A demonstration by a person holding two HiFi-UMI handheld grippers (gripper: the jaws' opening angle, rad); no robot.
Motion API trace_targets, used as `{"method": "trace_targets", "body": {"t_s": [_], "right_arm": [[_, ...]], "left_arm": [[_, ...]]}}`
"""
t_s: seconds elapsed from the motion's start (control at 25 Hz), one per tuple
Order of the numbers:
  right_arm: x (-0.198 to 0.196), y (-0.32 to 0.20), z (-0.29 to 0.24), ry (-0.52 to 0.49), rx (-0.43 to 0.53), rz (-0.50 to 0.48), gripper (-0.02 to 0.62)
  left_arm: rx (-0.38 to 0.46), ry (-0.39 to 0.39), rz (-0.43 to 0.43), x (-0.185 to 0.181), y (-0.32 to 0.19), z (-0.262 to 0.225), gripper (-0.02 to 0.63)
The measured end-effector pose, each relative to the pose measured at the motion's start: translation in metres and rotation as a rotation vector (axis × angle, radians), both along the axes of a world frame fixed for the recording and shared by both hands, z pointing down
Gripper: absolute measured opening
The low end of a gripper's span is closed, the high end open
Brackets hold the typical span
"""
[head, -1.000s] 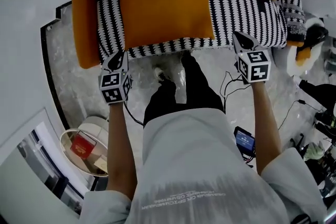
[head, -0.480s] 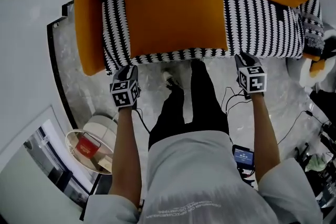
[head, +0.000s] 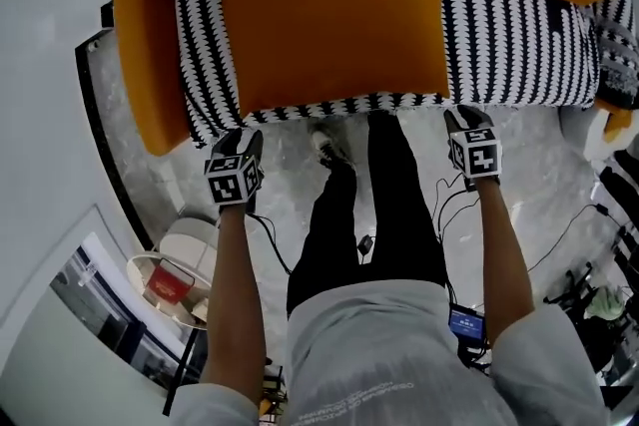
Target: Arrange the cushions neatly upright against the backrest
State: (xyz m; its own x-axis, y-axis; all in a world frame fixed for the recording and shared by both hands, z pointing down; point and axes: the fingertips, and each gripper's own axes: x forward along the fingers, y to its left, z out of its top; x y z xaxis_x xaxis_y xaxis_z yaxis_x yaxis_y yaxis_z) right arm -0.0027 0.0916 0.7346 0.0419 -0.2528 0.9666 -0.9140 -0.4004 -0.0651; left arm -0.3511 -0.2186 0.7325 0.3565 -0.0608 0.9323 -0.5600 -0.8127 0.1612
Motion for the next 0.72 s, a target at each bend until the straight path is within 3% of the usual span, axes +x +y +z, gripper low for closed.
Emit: {"method": "trace_targets", "body": {"t_s": [0.32, 0.56, 0.72], "right_arm": [[0.000, 0.005, 0.042, -0.012, -0.081, 0.012, 0.124], [0.002, -0.013, 0.062, 0.042, -0.126, -0.033, 0.124], [0.009, -0.016, 0.066, 0.054, -0.156, -0.032, 0.124]], "left_arm": [[0.000, -0.058, 0.043, -0.016, -0.022, 0.037, 0.212], [-0.013, -0.142, 0.092, -0.023, -0.033, 0.069, 0.210], [-0.002, -0.143, 0.099, -0.009, -0.038, 0.076, 0.212]]}}
